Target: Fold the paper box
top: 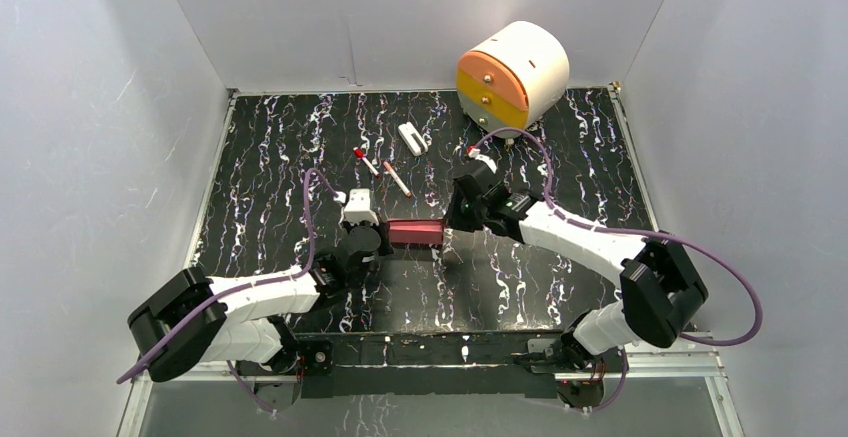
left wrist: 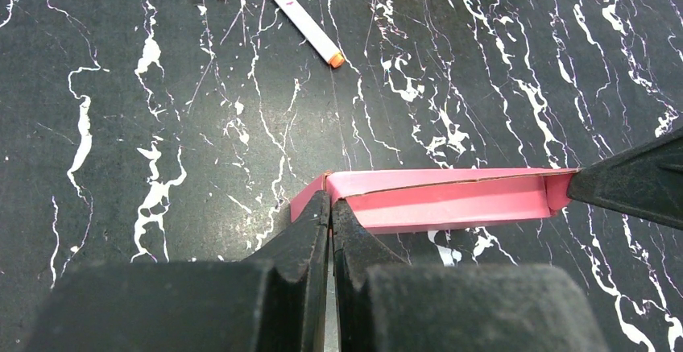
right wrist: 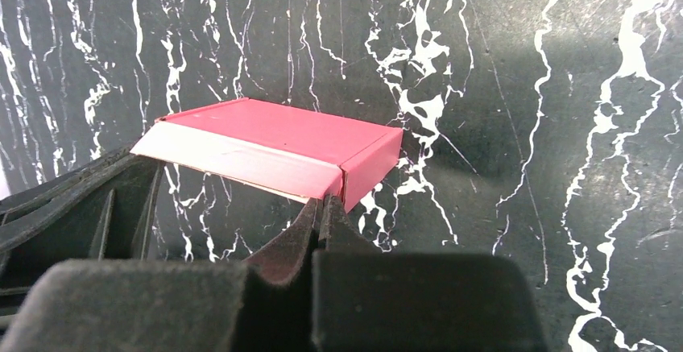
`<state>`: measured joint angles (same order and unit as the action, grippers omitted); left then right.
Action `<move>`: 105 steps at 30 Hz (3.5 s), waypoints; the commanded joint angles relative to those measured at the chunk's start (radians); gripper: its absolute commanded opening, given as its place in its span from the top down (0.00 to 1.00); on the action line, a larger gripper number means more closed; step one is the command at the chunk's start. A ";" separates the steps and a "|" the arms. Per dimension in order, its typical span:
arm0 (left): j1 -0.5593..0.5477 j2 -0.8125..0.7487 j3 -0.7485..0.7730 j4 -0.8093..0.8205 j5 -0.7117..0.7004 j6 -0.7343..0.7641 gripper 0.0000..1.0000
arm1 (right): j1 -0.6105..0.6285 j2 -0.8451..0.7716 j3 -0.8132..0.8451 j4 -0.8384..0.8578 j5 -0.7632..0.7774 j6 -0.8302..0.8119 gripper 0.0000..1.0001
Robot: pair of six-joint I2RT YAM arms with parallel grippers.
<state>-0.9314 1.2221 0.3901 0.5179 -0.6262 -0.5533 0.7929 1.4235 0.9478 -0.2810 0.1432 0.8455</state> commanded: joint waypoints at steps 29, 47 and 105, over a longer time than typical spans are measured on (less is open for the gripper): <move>-0.006 0.030 -0.082 -0.144 0.031 0.009 1.00 | 0.101 -0.017 -0.065 0.080 0.172 -0.232 0.97; -0.006 0.035 -0.077 -0.148 0.020 0.016 1.00 | 0.016 -0.205 -0.258 0.443 0.059 0.049 0.48; 0.186 -0.419 -0.114 -0.172 0.395 -0.359 0.11 | -0.015 0.031 -0.571 0.825 -0.013 0.050 0.77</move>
<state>-0.8661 0.8333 0.3038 0.3080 -0.3305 -0.8330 0.7673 1.4075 0.3962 0.7387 0.1326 0.9604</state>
